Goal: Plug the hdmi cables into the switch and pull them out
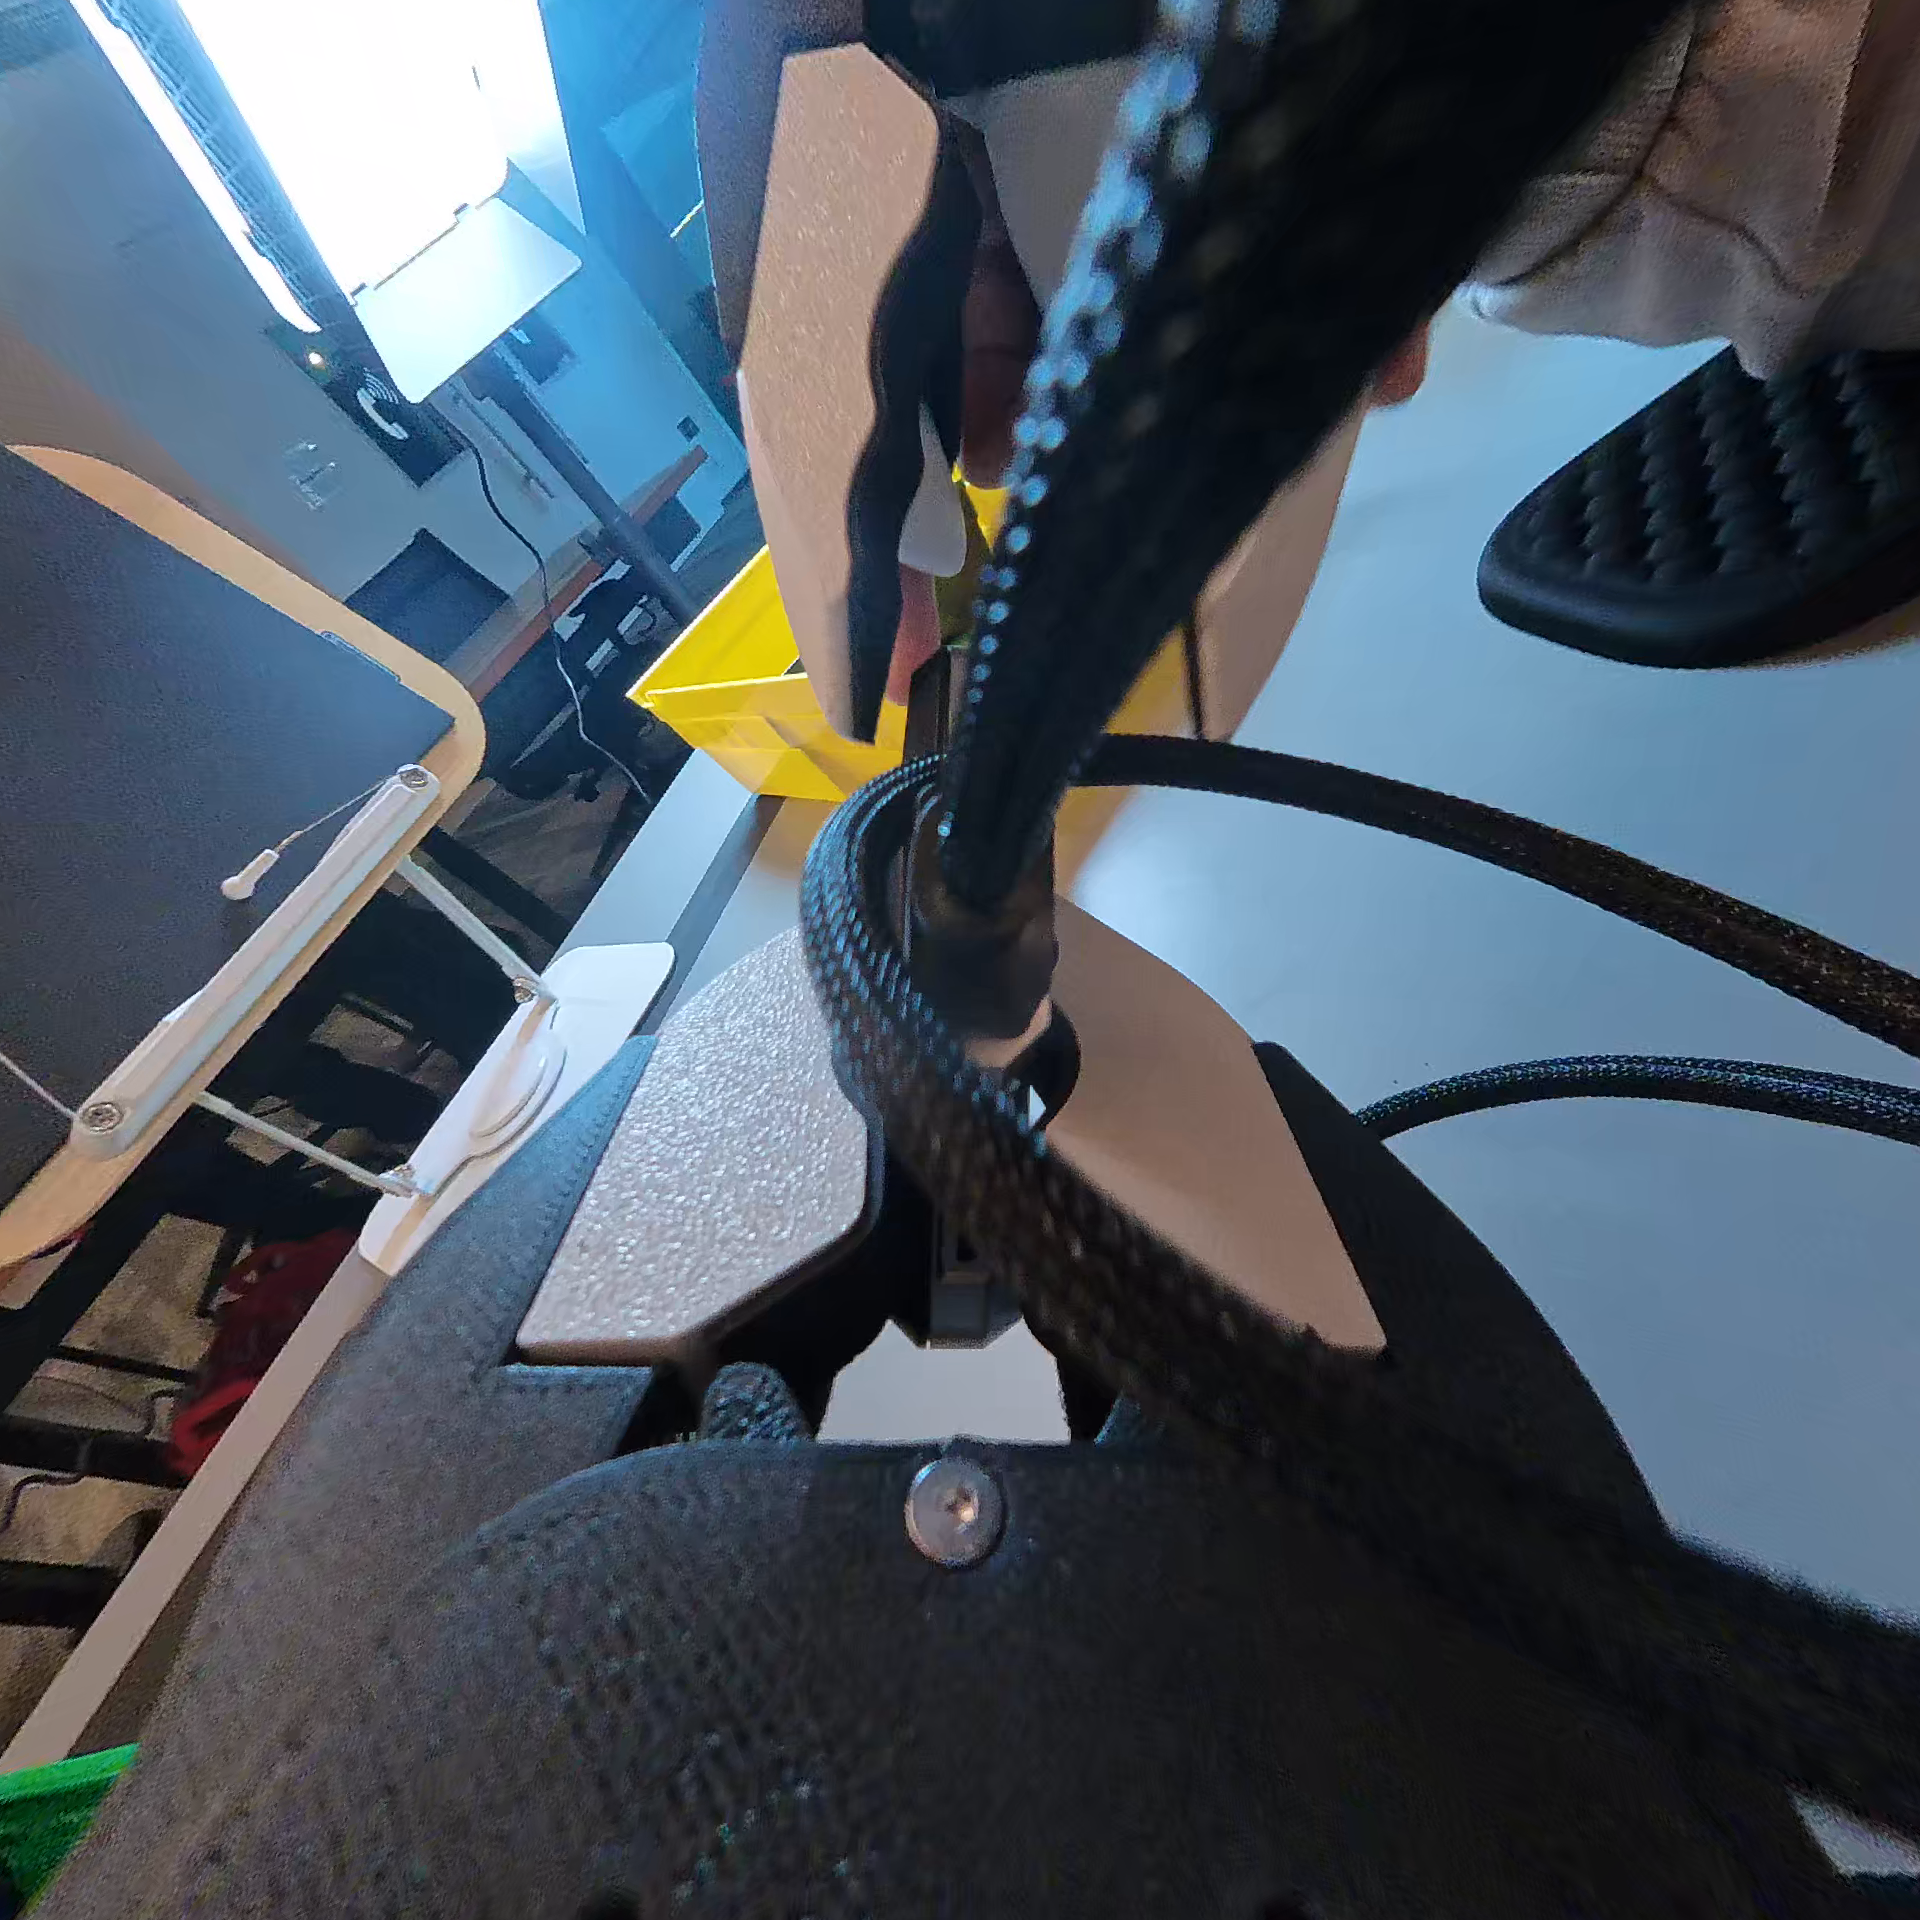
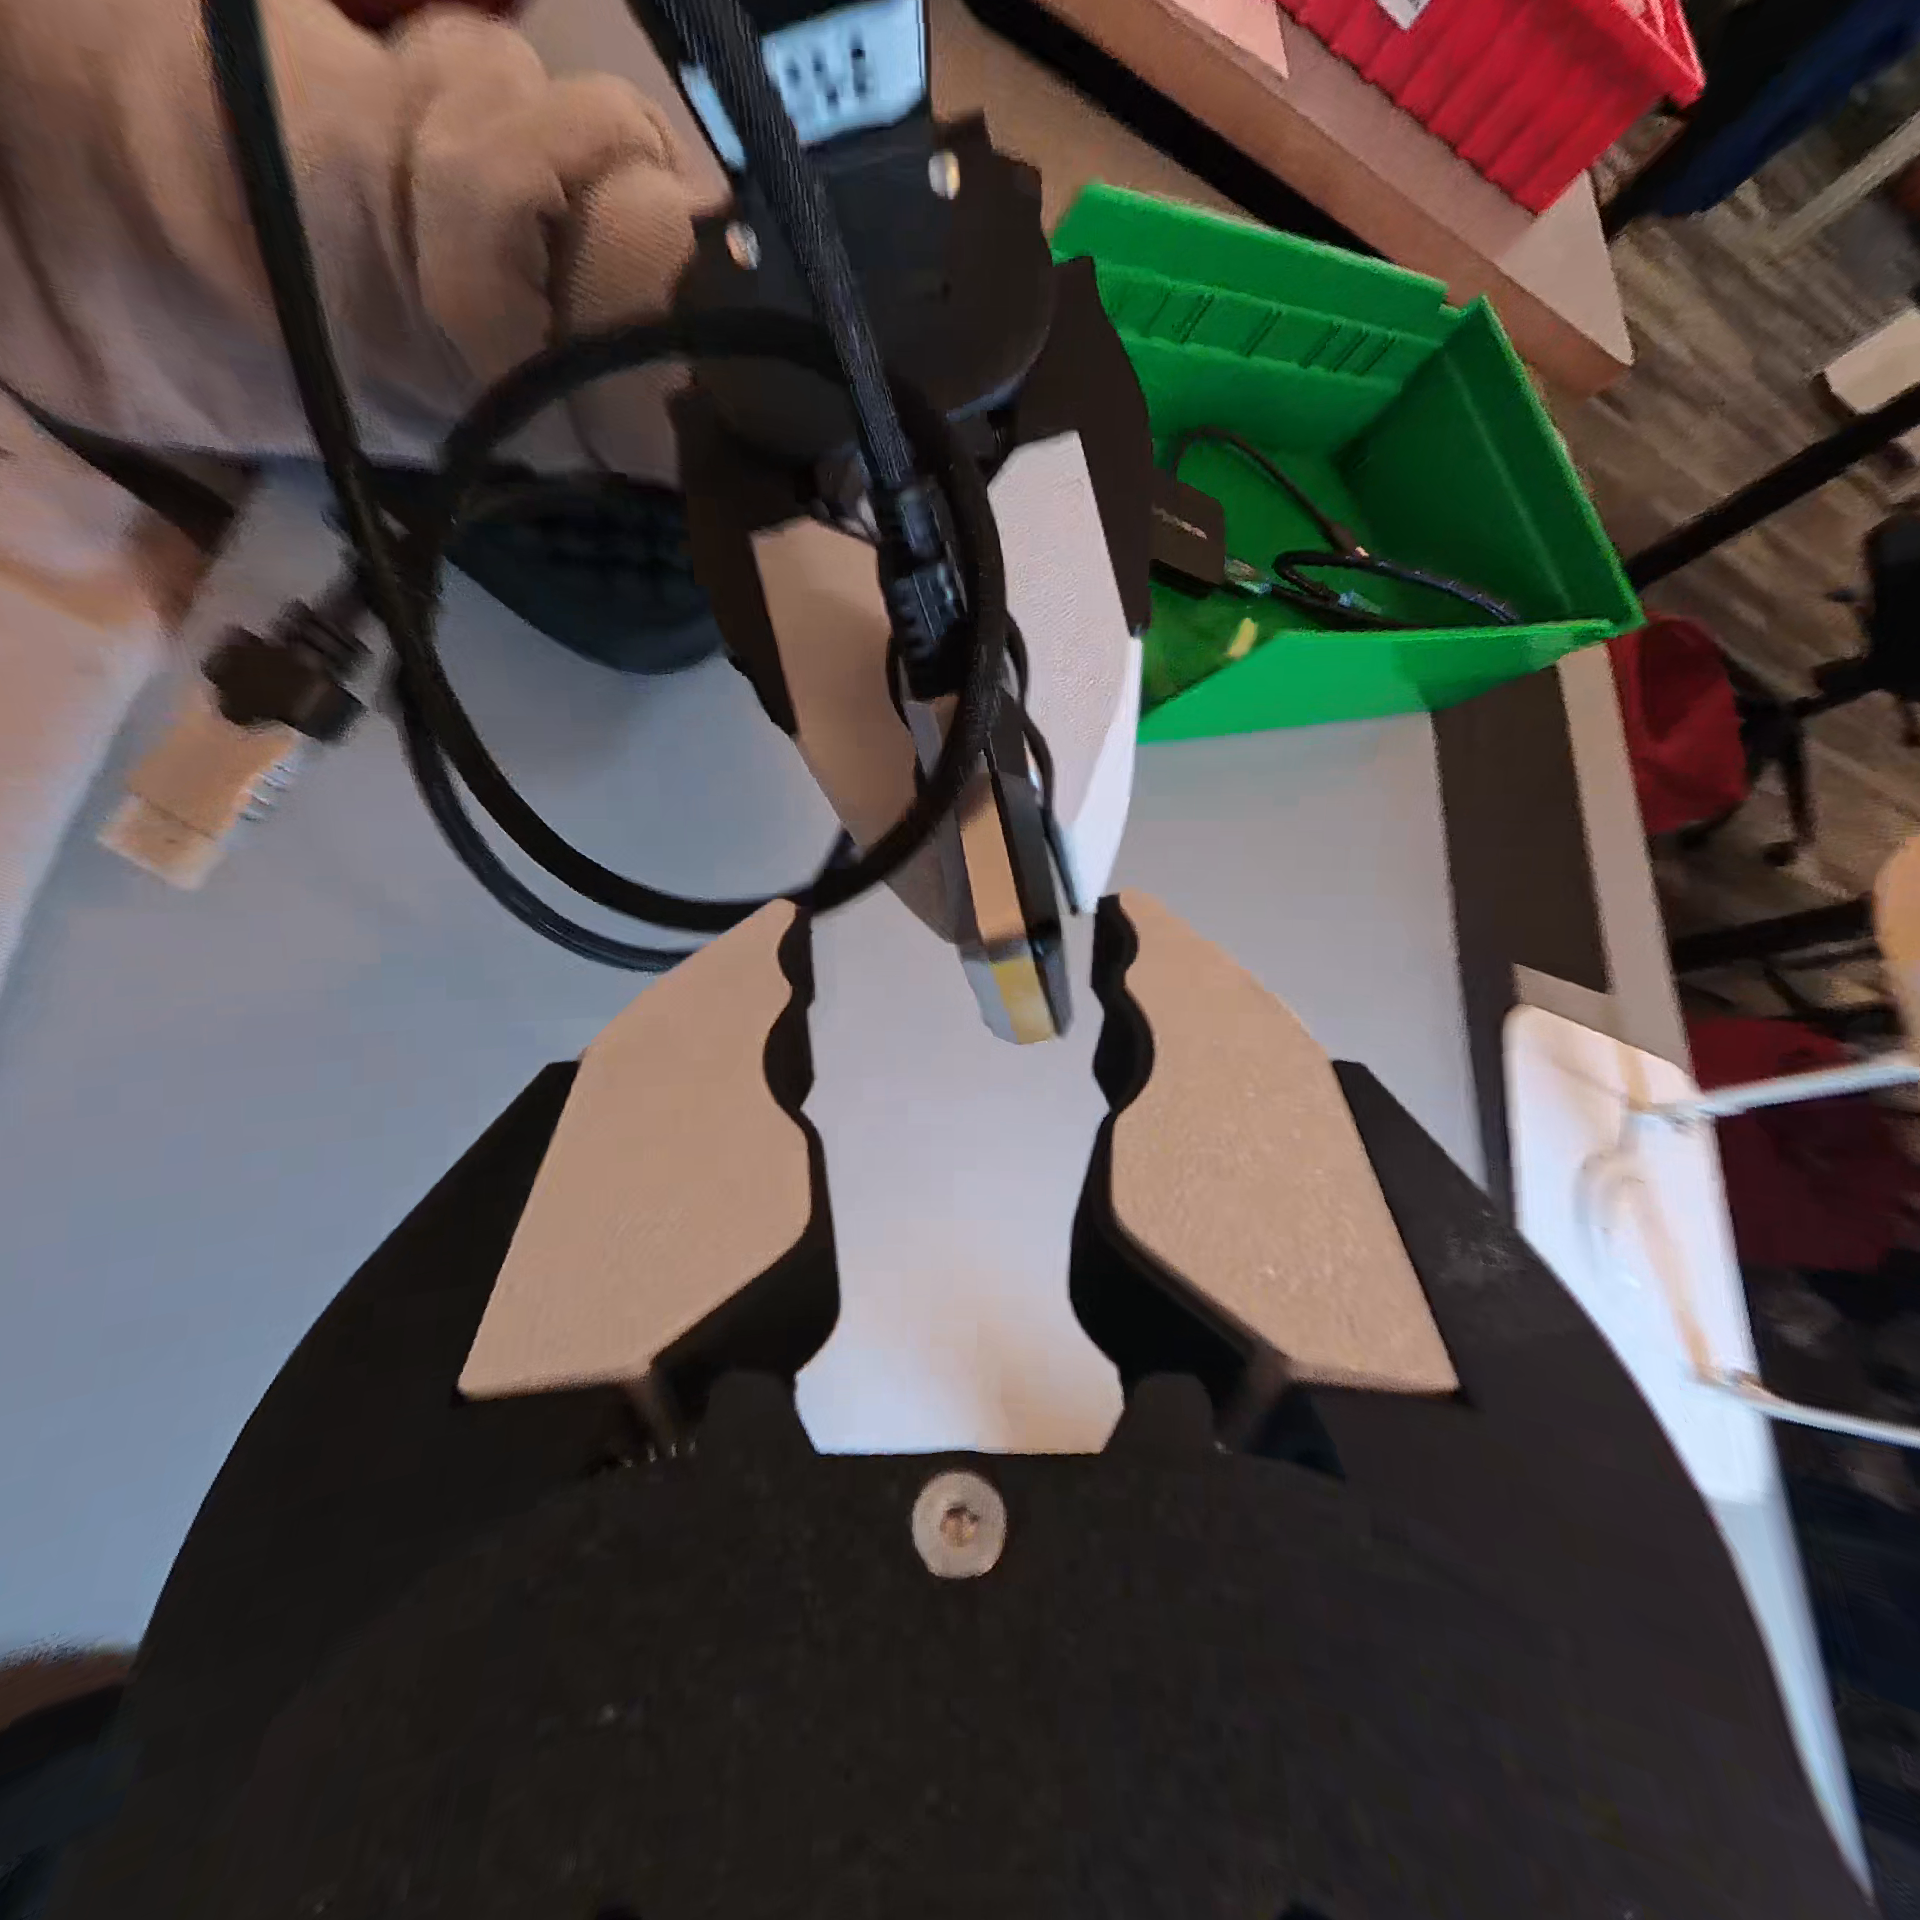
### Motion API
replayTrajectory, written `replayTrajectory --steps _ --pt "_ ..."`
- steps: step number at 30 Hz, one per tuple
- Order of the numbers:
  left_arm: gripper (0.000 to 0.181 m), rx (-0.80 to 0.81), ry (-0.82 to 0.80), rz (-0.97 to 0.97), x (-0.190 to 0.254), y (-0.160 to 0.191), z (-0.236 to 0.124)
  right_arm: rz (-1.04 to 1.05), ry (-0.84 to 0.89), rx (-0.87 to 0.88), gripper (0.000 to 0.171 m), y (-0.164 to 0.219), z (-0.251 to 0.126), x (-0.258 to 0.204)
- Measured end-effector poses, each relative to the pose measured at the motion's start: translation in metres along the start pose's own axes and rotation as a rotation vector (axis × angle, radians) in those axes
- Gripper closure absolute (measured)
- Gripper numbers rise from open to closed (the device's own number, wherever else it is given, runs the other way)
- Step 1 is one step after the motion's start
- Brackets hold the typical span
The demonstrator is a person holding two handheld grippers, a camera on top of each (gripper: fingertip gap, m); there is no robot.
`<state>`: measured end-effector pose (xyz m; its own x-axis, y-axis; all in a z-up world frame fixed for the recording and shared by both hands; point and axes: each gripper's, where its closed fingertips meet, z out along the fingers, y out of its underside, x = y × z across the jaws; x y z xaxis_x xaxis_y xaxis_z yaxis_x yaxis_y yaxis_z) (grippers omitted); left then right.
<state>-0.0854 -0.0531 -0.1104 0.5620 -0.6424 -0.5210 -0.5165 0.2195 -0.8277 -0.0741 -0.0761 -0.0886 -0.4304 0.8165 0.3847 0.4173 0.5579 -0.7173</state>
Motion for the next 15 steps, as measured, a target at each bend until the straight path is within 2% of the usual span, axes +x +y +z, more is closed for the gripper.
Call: replayTrajectory --steps 2,3,7,10,15 --pt "0.157 -0.035 -0.011 0.028 0.0 0.004 0.002 0.074 -0.074 0.091 0.116 -0.011 -0.004 -0.009" --pt "0.157 -0.054 -0.013 0.046 0.001 0.007 0.004 0.075 -0.055 0.089 0.116 -0.012 -0.004 -0.008" --pt "0.157 -0.102 0.01 0.086 0.012 0.01 0.011 -0.056 0.032 -0.02 0.13 -0.003 0.018 -0.011" --pt "0.157 -0.133 0.029 0.112 0.02 0.011 0.014 -0.171 0.098 -0.039 0.147 -0.007 0.029 -0.013" --pt "0.157 -0.116 0.039 0.087 0.021 0.009 0.014 -0.215 0.107 -0.038 0.149 -0.008 0.026 -0.014"
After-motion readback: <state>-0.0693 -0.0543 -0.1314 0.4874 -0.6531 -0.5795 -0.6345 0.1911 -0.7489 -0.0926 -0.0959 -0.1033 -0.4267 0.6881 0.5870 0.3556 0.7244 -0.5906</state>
